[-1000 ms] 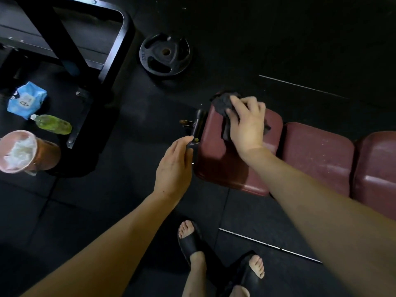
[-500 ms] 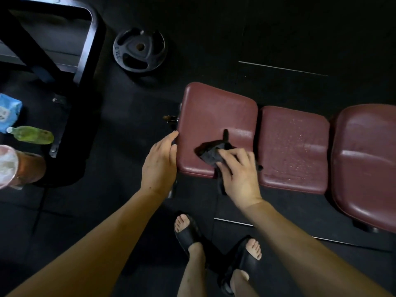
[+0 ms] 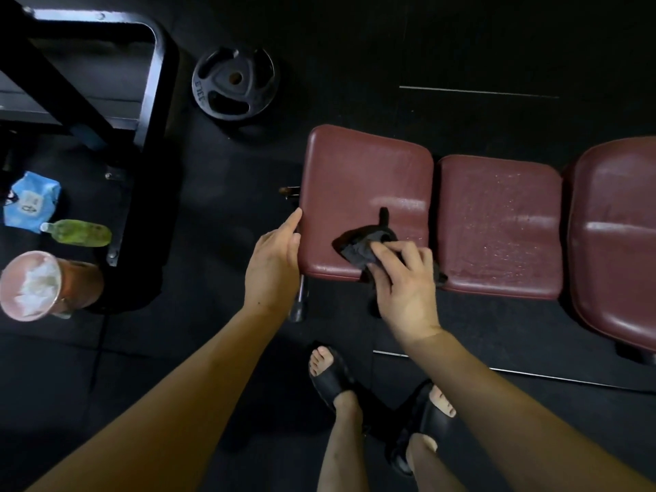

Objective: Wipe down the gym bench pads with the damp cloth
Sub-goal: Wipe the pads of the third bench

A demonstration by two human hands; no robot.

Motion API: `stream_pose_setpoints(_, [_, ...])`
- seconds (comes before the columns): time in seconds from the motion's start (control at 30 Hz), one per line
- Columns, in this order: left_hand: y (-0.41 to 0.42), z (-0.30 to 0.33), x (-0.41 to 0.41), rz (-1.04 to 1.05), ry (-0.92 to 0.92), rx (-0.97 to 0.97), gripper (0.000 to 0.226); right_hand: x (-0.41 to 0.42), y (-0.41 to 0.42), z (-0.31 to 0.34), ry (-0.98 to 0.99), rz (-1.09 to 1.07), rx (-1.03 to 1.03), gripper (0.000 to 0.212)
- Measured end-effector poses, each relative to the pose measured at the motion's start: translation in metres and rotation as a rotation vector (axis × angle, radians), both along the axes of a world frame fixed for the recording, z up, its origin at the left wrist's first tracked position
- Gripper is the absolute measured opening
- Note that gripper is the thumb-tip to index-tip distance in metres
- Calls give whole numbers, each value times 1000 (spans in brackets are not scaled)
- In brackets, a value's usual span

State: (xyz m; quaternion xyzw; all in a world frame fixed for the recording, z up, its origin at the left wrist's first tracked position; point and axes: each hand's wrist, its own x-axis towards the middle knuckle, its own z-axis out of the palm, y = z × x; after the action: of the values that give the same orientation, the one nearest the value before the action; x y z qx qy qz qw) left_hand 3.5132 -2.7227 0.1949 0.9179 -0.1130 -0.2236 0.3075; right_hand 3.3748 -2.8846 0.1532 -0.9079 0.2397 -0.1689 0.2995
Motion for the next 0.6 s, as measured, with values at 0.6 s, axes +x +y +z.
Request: stream_pose_setpoints(0.6, [-35, 3, 2, -293, -419, -5, 35, 27, -47, -8, -13, 17, -45, 30])
